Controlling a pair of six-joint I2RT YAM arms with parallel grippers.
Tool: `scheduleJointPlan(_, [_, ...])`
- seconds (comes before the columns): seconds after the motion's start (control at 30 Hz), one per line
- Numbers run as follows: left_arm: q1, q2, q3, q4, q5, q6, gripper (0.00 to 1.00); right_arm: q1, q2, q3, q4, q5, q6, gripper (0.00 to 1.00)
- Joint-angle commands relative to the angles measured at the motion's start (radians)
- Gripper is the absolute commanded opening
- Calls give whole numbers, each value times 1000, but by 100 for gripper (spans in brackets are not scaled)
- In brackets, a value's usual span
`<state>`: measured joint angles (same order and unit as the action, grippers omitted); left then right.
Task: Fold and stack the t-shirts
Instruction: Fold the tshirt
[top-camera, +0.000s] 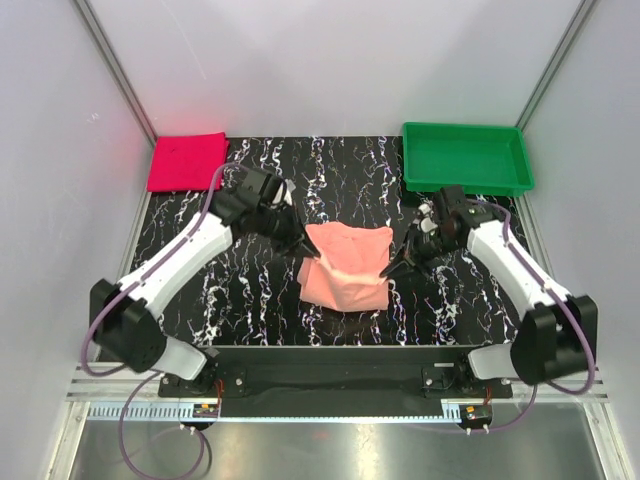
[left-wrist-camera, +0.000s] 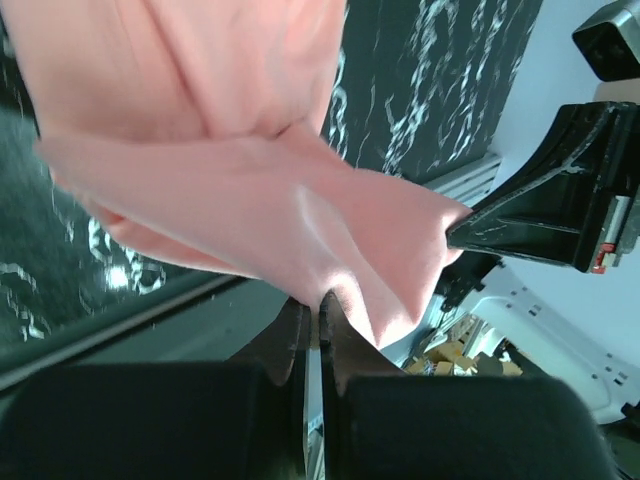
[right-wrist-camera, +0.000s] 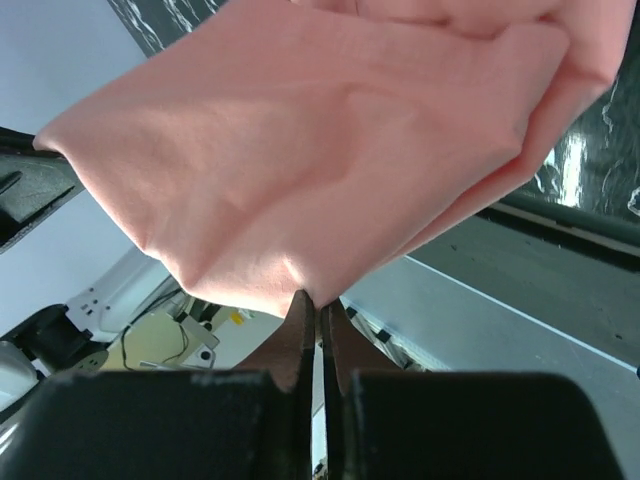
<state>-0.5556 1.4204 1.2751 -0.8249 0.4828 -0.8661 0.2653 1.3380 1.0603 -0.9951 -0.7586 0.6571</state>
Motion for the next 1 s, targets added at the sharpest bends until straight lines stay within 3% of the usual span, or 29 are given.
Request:
scheduleJointPlan(0.0, [46, 84, 118, 41, 85, 72, 0, -41, 87, 108, -31, -71, -102, 0])
scheduleJointPlan(0.43, [128, 311, 224, 96, 186, 70, 0, -138, 404, 328, 39, -139, -106, 0])
scheduleJointPlan(0.63, [131, 273, 253, 52, 158, 93, 0, -140, 423, 354, 0, -116, -142, 0])
scheduleJointPlan(0.87, [91, 131, 167, -25, 126, 134, 0, -140, 323, 276, -25, -84, -154, 0])
scheduleJointPlan(0.97, [53, 36, 51, -2, 137, 80, 0, -140, 251, 176, -34, -64, -165, 0])
